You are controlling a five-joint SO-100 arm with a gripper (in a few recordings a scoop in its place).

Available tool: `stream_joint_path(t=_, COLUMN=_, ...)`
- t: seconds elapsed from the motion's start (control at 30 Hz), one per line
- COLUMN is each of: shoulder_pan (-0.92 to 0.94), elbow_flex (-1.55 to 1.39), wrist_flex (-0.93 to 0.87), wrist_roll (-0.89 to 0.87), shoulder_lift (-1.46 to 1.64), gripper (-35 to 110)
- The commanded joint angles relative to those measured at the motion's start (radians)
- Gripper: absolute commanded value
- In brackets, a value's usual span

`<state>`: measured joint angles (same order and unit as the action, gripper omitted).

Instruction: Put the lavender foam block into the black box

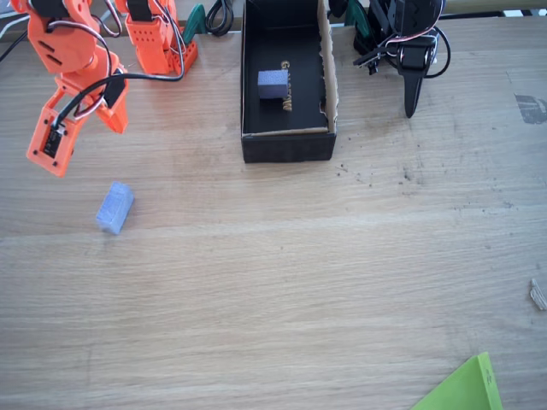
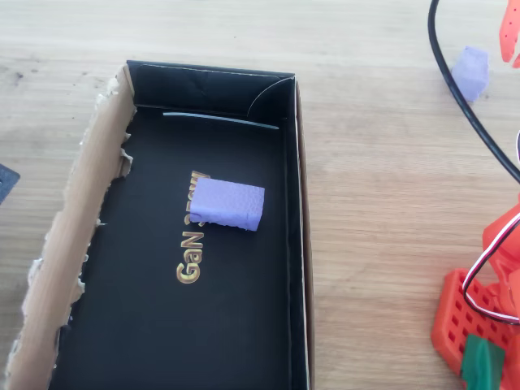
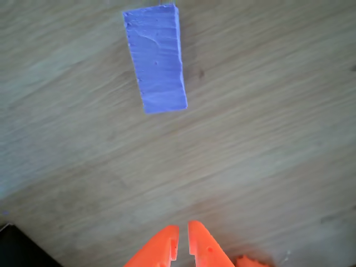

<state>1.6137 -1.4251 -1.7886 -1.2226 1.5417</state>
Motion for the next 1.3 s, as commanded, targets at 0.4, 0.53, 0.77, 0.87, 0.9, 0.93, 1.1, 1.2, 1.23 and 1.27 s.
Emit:
stream_joint_path(t=0.4, shoulder_pan=0.011, elbow_flex=0.043, wrist_flex=0.014, wrist_roll=0.020, shoulder_lift=-0.009, gripper=0)
stream_joint_path(t=0.53, shoulder_pan=0.025, elbow_flex=0.044, wrist_flex=0.029, wrist_roll=0.020, shoulder_lift=-0.012, gripper=0)
stream_joint_path(t=0.77, shoulder_pan=0.077, elbow_flex=0.078, wrist_flex=0.057, wrist_roll=0.018, shoulder_lift=-0.037, gripper=0)
stream_joint_path(t=0.87, shoulder_pan=0.100, elbow_flex=0.094, wrist_flex=0.074, wrist_roll=0.018, shoulder_lift=-0.048, gripper=0)
stream_joint_path(t=0.9, shoulder_pan=0.104, elbow_flex=0.098, wrist_flex=0.077, wrist_roll=0.018, shoulder_lift=-0.052, gripper=0)
stream_joint_path(t=0.93, shoulder_pan=0.109, elbow_flex=0.103, wrist_flex=0.077, wrist_roll=0.018, shoulder_lift=-0.055, gripper=0)
stream_joint_path(t=1.1, shoulder_pan=0.126, elbow_flex=0.126, wrist_flex=0.083, wrist_roll=0.018, shoulder_lift=-0.075, gripper=0)
stream_joint_path(t=1.2, shoulder_pan=0.133, elbow_flex=0.126, wrist_flex=0.094, wrist_roll=0.018, shoulder_lift=-0.078, gripper=0)
stream_joint_path(t=1.23, shoulder_pan=0.133, elbow_flex=0.126, wrist_flex=0.095, wrist_roll=0.018, shoulder_lift=-0.078, gripper=0)
stream_joint_path(t=1.27, shoulder_pan=0.127, elbow_flex=0.126, wrist_flex=0.098, wrist_roll=0.018, shoulder_lift=-0.078, gripper=0)
